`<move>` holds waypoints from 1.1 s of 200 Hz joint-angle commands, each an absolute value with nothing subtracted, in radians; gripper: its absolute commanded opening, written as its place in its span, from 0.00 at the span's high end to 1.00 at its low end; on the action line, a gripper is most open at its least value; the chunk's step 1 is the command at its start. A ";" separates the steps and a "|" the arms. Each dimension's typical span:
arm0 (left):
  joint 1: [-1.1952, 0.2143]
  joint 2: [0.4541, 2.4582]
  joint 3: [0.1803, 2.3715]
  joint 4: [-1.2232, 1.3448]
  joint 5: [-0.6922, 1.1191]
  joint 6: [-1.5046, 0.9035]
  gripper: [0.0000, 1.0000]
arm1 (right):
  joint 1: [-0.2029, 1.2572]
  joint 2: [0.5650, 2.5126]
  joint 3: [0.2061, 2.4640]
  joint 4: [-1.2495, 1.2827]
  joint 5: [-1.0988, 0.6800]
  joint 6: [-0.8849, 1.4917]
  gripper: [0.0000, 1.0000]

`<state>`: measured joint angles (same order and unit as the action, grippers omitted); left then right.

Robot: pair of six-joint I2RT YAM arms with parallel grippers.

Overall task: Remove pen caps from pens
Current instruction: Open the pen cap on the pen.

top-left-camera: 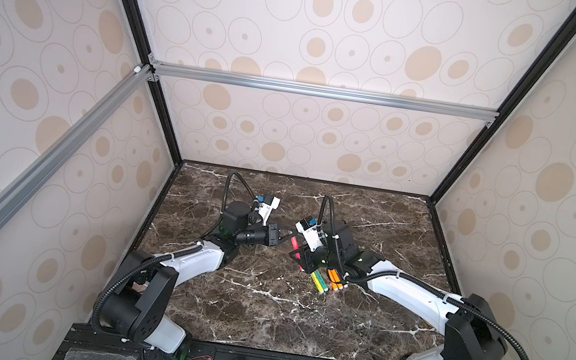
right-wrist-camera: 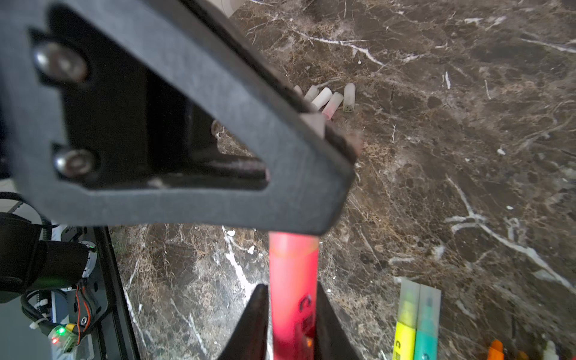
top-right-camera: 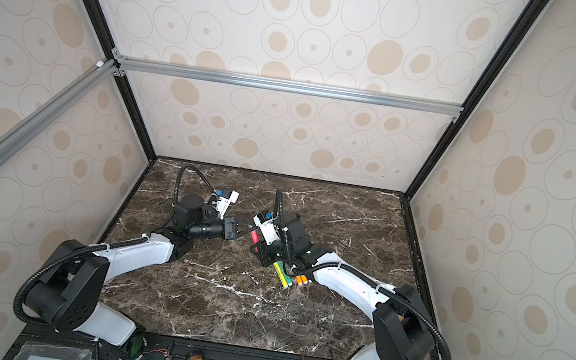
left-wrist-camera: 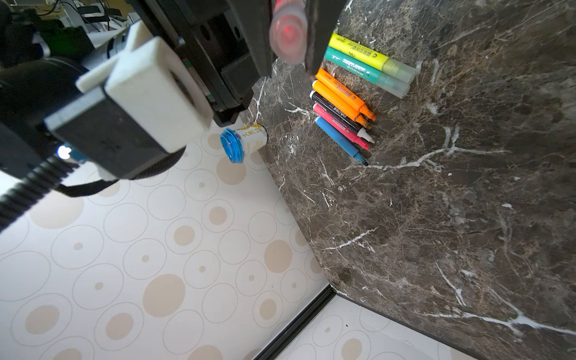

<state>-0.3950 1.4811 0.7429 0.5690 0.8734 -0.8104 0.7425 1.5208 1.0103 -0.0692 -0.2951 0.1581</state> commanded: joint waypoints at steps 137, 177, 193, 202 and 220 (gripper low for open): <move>-0.298 1.506 0.922 0.326 0.737 -0.630 1.00 | 0.745 1.453 0.847 -0.064 -0.302 0.163 1.00; -0.223 1.559 1.073 0.218 0.697 -0.574 1.00 | 0.782 1.382 0.756 -0.130 -0.264 0.135 1.00; -0.201 1.579 1.145 0.172 0.674 -0.553 1.00 | 0.803 1.374 0.742 -0.143 -0.248 0.133 1.00; -0.186 1.589 1.181 0.150 0.659 -0.541 1.00 | 0.816 1.368 0.732 -0.140 -0.237 0.135 1.00; -0.157 1.615 1.245 0.119 0.649 -0.525 1.00 | 0.830 1.361 0.717 -0.137 -0.235 0.145 1.00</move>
